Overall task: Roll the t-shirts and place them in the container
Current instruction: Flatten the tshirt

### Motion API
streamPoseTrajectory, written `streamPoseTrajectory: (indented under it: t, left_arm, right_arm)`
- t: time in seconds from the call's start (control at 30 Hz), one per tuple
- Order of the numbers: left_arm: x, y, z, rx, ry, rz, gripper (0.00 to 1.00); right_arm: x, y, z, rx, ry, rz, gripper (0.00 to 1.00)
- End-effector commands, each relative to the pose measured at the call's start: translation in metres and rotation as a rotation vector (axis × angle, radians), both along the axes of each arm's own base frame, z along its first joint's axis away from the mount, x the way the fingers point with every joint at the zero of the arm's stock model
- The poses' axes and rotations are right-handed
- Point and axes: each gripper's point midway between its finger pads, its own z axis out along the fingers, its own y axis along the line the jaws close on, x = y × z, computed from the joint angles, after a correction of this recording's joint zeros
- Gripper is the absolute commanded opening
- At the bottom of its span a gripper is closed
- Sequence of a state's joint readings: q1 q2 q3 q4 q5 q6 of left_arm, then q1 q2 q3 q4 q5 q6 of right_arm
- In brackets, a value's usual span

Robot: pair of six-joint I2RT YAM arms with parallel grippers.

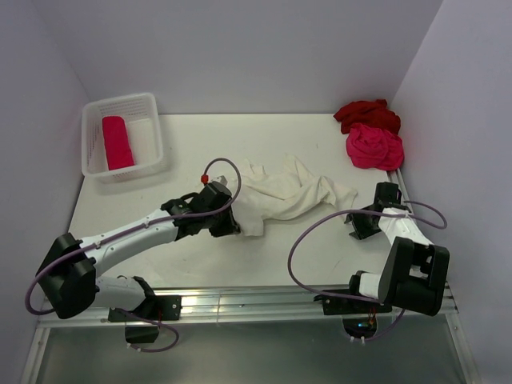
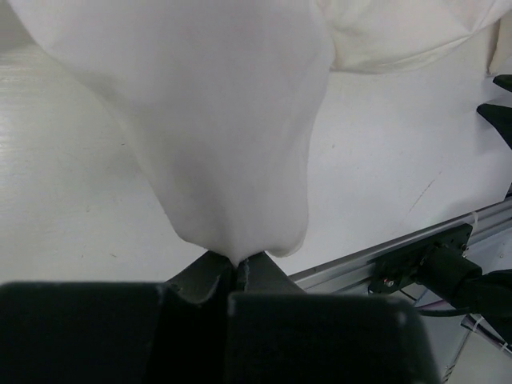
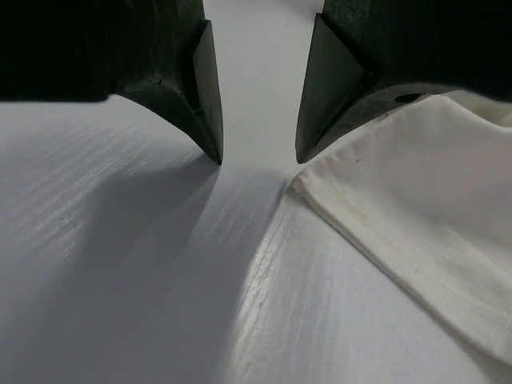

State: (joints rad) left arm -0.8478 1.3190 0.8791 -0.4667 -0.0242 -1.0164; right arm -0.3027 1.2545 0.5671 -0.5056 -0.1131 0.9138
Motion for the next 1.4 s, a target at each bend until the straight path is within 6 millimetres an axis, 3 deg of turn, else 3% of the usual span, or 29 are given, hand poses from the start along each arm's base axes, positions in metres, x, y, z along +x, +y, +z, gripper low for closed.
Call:
streamPoseTrajectory:
  t: [0.0,0.2,0.43,0.5,0.67,0.77,0.8,0.93,0.97,1.03,1.13,1.23,1.33,1.37]
  left_arm:
    - [-0.001,-0.001,0.018,-0.027,-0.021,0.002,0.0]
    - [-0.002,0.002,0.015,-0.007,-0.015,-0.001,0.0]
    - [-0.003,0.002,0.017,-0.001,-0.017,-0.018,0.0]
    - [-0.002,0.003,0.016,0.015,-0.013,-0.02,0.0]
    - [0.004,0.002,0.018,0.037,-0.026,-0.017,0.0]
    - [0.006,0.0,0.022,0.04,-0.027,-0.025,0.0]
    - [0.007,0.0,0.027,0.038,-0.029,-0.024,0.0]
    - [0.011,-0.001,0.054,0.004,-0.039,-0.004,0.0]
    - [0.011,-0.001,0.06,-0.003,-0.041,-0.002,0.0]
    - [0.012,0.0,0.083,-0.025,-0.052,0.02,0.0]
    - [0.014,0.004,0.124,-0.079,-0.103,0.053,0.0]
    - [0.015,0.009,0.166,-0.143,-0.17,0.084,0.0]
    - [0.019,0.021,0.208,-0.2,-0.261,0.141,0.0]
    - [0.019,0.029,0.232,-0.244,-0.318,0.169,0.0]
  right_arm:
    - [0.007,-0.013,0.001,-0.026,-0.042,-0.115,0.5]
    - [0.014,-0.014,-0.001,0.004,-0.09,-0.197,0.5]
    - [0.016,-0.008,-0.02,0.072,-0.026,-0.255,0.47]
    - [0.015,-0.007,-0.024,0.081,-0.015,-0.266,0.39]
    - [0.009,-0.008,-0.033,0.069,0.018,-0.299,0.31]
    - [0.011,-0.007,-0.035,0.081,0.037,-0.287,0.0]
    - [0.01,-0.007,-0.033,0.078,0.052,-0.285,0.0]
    - [0.022,-0.025,0.01,-0.034,-0.001,-0.213,0.0]
    - [0.011,-0.024,0.016,-0.045,0.046,-0.186,0.0]
    - [0.009,-0.033,0.039,-0.121,0.041,-0.114,0.0]
    - [0.014,-0.039,0.091,-0.19,-0.046,-0.026,0.0]
    - [0.009,-0.036,0.128,-0.221,-0.1,0.01,0.0]
    - [0.015,-0.01,0.156,-0.148,-0.235,0.063,0.0]
    - [0.019,-0.005,0.163,-0.133,-0.273,0.079,0.0]
